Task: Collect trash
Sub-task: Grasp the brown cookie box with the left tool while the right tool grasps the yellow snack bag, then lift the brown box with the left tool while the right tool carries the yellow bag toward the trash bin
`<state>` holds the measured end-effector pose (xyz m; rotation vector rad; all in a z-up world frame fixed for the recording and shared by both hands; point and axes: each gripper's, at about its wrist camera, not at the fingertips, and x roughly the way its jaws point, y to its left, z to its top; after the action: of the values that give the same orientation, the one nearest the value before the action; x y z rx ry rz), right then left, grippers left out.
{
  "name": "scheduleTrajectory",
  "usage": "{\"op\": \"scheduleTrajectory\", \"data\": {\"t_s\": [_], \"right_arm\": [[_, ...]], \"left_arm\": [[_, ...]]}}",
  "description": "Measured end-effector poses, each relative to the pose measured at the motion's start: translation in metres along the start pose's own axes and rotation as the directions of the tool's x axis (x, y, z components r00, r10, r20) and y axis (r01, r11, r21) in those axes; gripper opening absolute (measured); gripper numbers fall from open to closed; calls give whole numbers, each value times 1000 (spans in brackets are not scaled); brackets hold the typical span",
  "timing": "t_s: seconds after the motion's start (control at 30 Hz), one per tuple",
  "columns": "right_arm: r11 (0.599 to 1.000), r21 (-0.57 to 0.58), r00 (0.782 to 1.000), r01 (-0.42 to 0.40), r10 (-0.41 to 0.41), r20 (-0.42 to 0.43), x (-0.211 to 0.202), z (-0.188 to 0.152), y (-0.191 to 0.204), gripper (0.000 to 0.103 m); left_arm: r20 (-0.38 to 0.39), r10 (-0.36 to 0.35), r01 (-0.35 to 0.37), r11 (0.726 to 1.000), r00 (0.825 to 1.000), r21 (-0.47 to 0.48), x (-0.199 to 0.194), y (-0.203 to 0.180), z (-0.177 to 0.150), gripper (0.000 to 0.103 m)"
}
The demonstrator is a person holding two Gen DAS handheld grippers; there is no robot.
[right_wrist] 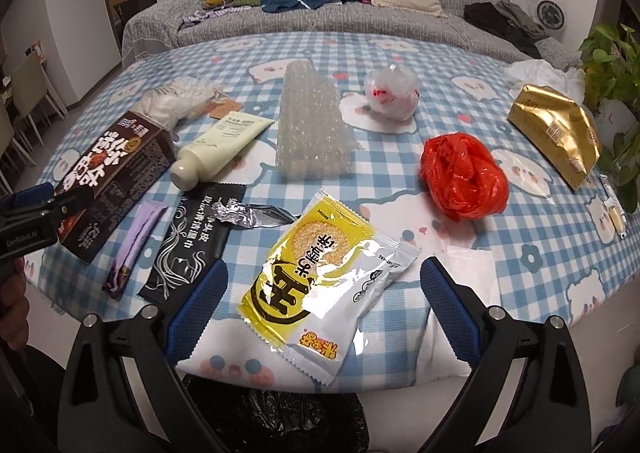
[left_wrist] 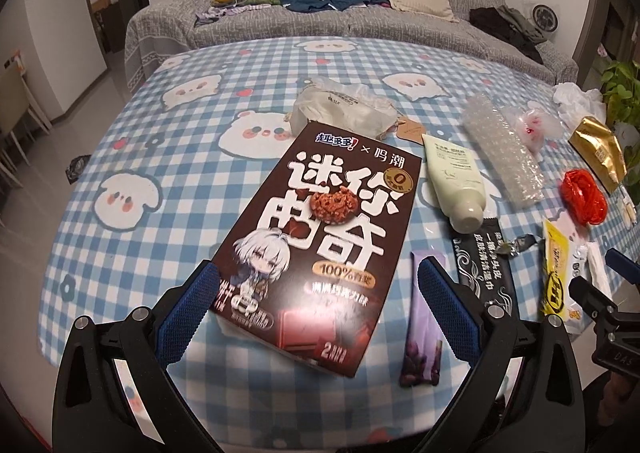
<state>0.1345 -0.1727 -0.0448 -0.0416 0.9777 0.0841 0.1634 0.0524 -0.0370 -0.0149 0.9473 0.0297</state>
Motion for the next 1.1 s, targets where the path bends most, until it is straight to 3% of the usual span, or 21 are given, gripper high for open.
{"op": "scheduleTrajectory", "data": {"t_s": [0.27, 0.67, 1.1], "right_arm": [[1000, 6, 999, 25, -24, -38, 20, 3, 0, 92], [999, 15, 996, 37, -36, -84, 37, 8, 7, 92], [997, 38, 992, 62, -57, -111, 46, 9, 2, 89]], "left_arm": [[-3, 1, -1, 999, 1000, 39, 16, 2, 18, 97], [-93, -102, 111, 989, 990, 93, 35, 2, 39, 98], [-95, -82, 93, 988, 992, 121, 41, -4, 39, 98]]}}
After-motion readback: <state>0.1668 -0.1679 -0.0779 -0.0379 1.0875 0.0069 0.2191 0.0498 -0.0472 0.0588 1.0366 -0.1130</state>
